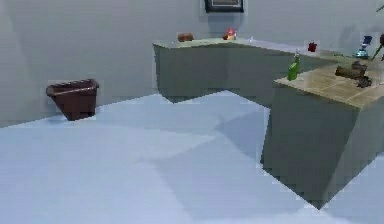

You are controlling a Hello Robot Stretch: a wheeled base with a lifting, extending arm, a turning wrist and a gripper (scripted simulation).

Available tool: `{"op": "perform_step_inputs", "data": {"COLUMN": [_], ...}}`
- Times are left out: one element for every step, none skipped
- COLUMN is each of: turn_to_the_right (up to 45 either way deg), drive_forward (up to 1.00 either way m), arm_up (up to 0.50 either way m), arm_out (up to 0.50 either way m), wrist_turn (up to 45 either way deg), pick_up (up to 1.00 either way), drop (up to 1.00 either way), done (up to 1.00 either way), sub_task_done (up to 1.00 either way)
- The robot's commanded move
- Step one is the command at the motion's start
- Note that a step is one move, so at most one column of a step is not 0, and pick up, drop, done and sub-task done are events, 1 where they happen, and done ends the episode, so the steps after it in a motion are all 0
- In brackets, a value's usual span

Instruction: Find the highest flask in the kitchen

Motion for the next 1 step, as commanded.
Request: {"op": "perform_step_inputs", "data": {"turn_to_the_right": [0.0], "drive_forward": [1.00], "arm_up": [0.00], "arm_out": [0.00], "wrist_turn": [0.0], "pick_up": [0.00], "drop": [0.00], "done": [0.00], "sub_task_done": [0.00]}}
